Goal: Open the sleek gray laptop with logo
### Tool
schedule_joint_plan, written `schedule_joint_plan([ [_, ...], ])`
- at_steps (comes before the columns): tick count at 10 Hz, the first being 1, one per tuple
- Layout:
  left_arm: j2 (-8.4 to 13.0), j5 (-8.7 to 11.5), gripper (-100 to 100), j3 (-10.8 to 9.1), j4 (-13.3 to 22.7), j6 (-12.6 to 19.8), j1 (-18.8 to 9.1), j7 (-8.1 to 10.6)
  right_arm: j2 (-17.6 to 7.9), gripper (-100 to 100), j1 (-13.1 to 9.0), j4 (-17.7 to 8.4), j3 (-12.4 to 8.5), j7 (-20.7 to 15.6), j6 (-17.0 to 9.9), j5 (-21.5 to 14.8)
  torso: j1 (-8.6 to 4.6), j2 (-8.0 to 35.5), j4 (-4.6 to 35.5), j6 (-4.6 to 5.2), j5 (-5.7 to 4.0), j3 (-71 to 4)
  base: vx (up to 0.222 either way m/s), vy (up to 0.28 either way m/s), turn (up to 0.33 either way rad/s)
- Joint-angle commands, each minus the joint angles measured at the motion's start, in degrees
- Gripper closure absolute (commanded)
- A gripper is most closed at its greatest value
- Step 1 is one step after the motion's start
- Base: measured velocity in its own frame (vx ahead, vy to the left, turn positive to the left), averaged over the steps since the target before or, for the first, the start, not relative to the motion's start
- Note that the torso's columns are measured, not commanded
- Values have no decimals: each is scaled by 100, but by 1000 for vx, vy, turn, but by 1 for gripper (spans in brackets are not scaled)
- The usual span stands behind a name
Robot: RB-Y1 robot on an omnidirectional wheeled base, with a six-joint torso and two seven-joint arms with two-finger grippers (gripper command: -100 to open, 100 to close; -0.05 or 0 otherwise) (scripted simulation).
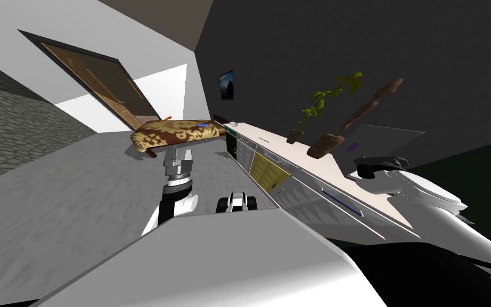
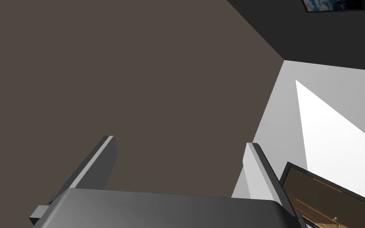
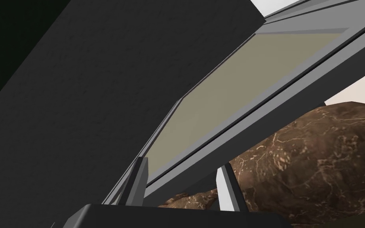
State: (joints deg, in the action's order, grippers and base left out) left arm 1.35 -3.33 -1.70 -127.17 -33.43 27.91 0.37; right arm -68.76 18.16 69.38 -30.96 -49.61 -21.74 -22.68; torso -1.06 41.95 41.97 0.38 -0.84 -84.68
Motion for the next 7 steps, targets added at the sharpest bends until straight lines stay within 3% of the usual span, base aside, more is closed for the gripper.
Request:
schedule_joint_plan([
  [1, 0, 0, 0, 0, 0, 0, 0, 0, 131, 100, 102, 360, -36, -448, 59, 246, 8, 5, 0, -3, -5, 4, 109, 24, -159],
  [2, 0, 0, 0, 1, 0, 0, -2, 0, 131, 100, 102, 360, -36, -482, 59, 246, 12, 22, -3, -34, -2, 10, 16, 15, 27],
  [3, -1, 0, 0, 1, 1, 1, -4, 0, 355, 100, 227, 645, -229, -685, 238, 498, 14, 21, -6, -48, 2, 7, 198, 1, -285],
  [4, 0, 0, 0, 0, 0, 0, 0, 0, 355, 100, 227, 894, -229, -821, 238, 599, 24, -19, -4, 10, 8, -9, 198, 8, -405],
  [5, 0, 0, 0, 0, 0, 0, 0, 0, 355, 100, 227, 894, -229, -969, 238, 599, 20, 2, 3, -5, 17, -4, 69, 13, -145],
  [6, 0, 0, 0, 1, 0, 0, -3, 0, 567, 100, 352, 1112, -423, -1120, 416, 883, 13, 31, 6, -33, 14, 13, 168, 24, -319],
  [7, 0, 0, 0, 0, 0, 0, 0, 0, 579, 100, 352, 1285, -423, -1272, 416, 953, 20, 17, 9, 12, 14, 11, 206, 28, -382],
])
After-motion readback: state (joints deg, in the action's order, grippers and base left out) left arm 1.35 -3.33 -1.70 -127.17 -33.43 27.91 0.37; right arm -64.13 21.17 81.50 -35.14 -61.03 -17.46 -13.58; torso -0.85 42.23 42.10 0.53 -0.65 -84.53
